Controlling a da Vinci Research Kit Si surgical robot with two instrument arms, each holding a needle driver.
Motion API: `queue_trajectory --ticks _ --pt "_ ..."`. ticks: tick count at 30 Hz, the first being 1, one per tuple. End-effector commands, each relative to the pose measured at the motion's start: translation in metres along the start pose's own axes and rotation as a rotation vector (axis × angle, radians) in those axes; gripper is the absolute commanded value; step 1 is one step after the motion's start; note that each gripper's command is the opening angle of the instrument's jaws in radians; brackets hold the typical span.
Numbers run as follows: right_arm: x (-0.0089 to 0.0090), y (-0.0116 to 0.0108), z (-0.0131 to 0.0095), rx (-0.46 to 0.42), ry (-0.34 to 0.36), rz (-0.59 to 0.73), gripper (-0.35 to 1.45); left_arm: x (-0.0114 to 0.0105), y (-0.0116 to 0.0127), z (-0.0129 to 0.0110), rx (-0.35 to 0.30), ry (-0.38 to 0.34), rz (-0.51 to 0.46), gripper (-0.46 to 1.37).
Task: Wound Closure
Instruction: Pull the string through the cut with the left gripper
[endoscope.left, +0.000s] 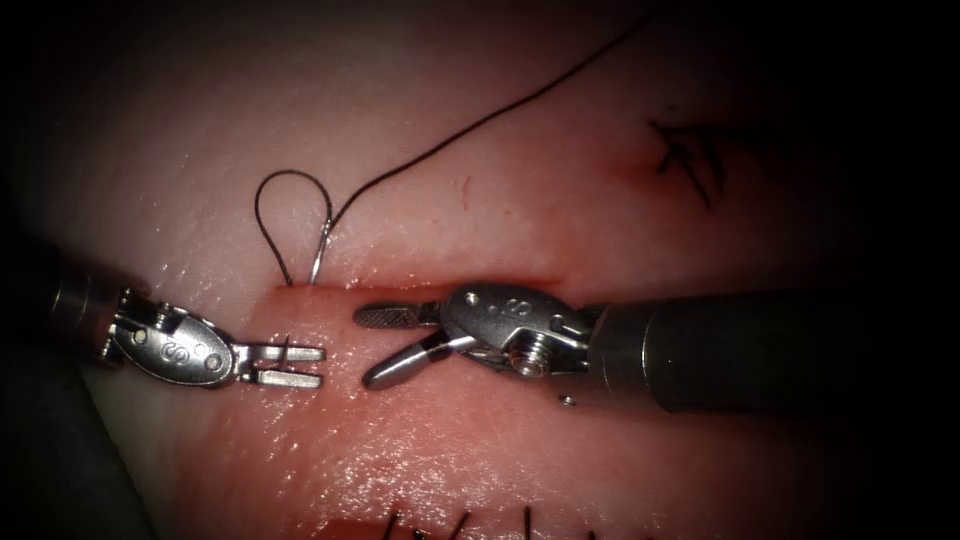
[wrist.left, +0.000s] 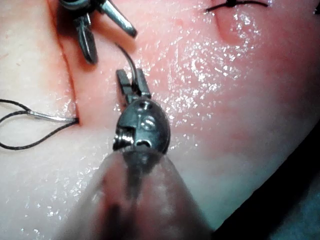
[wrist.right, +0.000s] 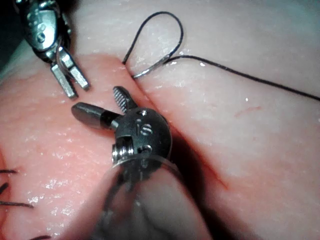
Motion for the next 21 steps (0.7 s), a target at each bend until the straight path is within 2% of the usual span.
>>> queue_trajectory --ticks 1,4,5,6,7,8,11,12,13,16,17,18,21 --pt "-0.0001 0.0000 0.0000 0.001 0.000 -0.001 0.97 0.0003 0.0003 -0.0002 -0.017 0.000 -0.029 -0.35" --pt "-0.0002 -0.0001 0.0001 0.001 -0.001 -0.002 0.96 0.0008 0.0006 -0.0006 -0.016 0.007 -0.082 -0.35" --pt "-0.0005 -0.0002 0.0002 0.005 -0.002 -0.004 0.95 0.0014 0.0008 -0.0011 -0.014 0.022 -0.135 -0.35" --pt "-0.0005 -0.0002 0.0002 0.008 -0.003 -0.005 0.96 0.0015 0.0008 -0.0012 -0.015 0.025 -0.148 -0.35" --pt "-0.0007 -0.0002 0.0003 0.008 -0.004 -0.007 0.95 0.0020 0.0009 -0.0017 -0.015 0.040 -0.213 -0.35" --pt "-0.0008 -0.0002 0.0003 0.008 -0.005 -0.007 0.95 0.0021 0.0010 -0.0018 -0.015 0.043 -0.226 -0.35" --pt "-0.0013 -0.0003 0.0006 0.008 -0.004 -0.012 0.95 0.0035 0.0007 -0.0034 -0.024 0.093 -0.415 -0.35" --pt "-0.0014 -0.0003 0.0006 0.009 -0.004 -0.012 0.95 0.0036 0.0007 -0.0035 -0.026 0.096 -0.428 -0.35" --pt "-0.0015 -0.0003 0.0007 0.008 -0.005 -0.013 0.95 0.0042 0.0004 -0.0041 -0.038 0.113 -0.494 -0.35" --pt "-0.0015 -0.0003 0.0007 0.008 -0.005 -0.013 0.95 0.0048 0.0002 -0.0047 -0.052 0.131 -0.589 -0.35" --pt "-0.0015 -0.0003 0.0007 0.008 -0.005 -0.019 0.95 0.0050 0.0001 -0.0050 -0.068 0.136 -0.657 -0.35" --pt "-0.0015 -0.0003 0.0007 0.008 -0.005 -0.019 0.96 0.0053 0.0001 -0.0052 -0.079 0.131 -0.766 -0.35" --pt "-0.0015 -0.0003 0.0007 0.008 -0.005 -0.019 0.96 0.0059 0.0000 -0.0056 -0.107 0.124 -0.930 -0.35"
